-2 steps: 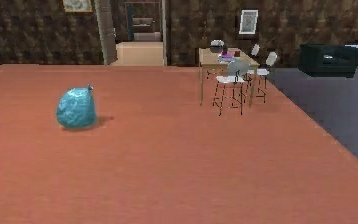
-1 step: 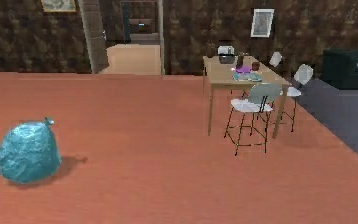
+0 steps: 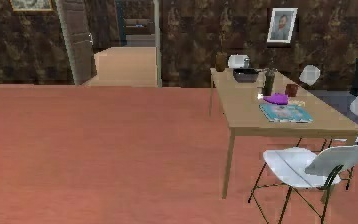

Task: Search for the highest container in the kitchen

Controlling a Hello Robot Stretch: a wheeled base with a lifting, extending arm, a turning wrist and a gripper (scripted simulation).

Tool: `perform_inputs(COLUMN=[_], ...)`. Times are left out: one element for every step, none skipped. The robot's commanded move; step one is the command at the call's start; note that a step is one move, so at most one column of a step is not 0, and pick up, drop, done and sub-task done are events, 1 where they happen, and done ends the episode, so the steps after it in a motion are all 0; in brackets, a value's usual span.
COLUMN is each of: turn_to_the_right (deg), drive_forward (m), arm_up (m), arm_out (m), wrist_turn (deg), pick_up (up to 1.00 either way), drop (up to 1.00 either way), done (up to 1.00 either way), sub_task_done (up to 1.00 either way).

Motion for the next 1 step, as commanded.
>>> perform_inputs(turn_to_the_right=[-3.0], drive_forward=[0.00], arm_up=[0.00], arm_out=[0.00], wrist_turn=[0.0], pick_up=[0.00], drop=[0.00], done=[0.00], sub_task_done=[0.00])
